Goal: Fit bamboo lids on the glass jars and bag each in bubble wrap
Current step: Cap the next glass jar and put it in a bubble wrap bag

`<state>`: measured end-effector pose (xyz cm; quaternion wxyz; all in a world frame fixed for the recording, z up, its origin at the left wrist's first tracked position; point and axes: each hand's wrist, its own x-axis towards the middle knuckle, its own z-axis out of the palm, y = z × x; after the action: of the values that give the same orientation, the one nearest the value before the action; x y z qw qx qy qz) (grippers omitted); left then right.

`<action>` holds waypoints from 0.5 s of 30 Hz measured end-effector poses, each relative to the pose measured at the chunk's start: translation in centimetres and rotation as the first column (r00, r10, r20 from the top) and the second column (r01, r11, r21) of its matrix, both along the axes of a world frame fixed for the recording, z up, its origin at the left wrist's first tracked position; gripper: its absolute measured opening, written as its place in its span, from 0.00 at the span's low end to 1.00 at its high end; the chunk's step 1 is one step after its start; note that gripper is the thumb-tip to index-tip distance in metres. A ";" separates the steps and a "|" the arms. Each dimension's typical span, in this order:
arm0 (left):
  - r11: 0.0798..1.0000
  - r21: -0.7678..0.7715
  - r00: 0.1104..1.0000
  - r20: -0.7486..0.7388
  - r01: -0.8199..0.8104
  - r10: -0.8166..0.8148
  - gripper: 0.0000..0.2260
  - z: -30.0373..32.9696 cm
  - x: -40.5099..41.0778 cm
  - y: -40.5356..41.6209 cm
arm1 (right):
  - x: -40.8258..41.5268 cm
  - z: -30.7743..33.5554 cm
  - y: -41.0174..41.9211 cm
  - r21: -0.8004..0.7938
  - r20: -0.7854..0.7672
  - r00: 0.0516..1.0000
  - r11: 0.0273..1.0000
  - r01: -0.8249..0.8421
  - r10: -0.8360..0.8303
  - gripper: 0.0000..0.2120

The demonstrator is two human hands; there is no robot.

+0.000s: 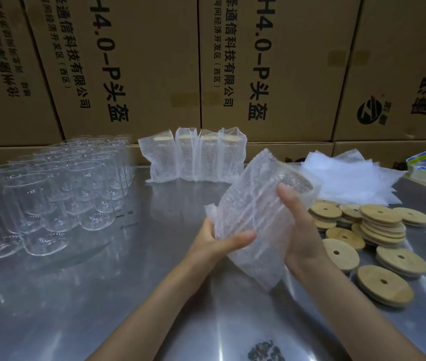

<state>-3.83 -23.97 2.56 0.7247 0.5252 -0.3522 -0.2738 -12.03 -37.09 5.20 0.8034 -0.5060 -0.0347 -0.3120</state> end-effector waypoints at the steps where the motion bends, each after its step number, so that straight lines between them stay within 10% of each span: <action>1: 1.000 0.021 0.999 0.050 -0.010 0.009 0.37 0.2 0.1 0.2 | 0.0 0.2 0.1 -0.063 0.012 1.000 0.998 0.019 -0.018 0.24; 9: 0.995 0.093 0.893 0.449 -0.038 -0.007 0.27 2.5 -0.4 1.6 | -0.4 -0.1 1.5 -0.484 0.015 0.997 0.872 0.076 -0.079 0.32; 15: 0.996 0.045 0.900 0.434 -0.073 0.046 0.28 2.7 -0.3 1.9 | -0.2 -0.4 1.5 -0.512 -0.179 0.983 0.851 -0.116 0.027 0.39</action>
<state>-4.13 -22.04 5.29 0.6205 0.6047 -0.4796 -0.1388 -12.22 -35.64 4.83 0.6478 -0.7267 -0.0699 -0.2178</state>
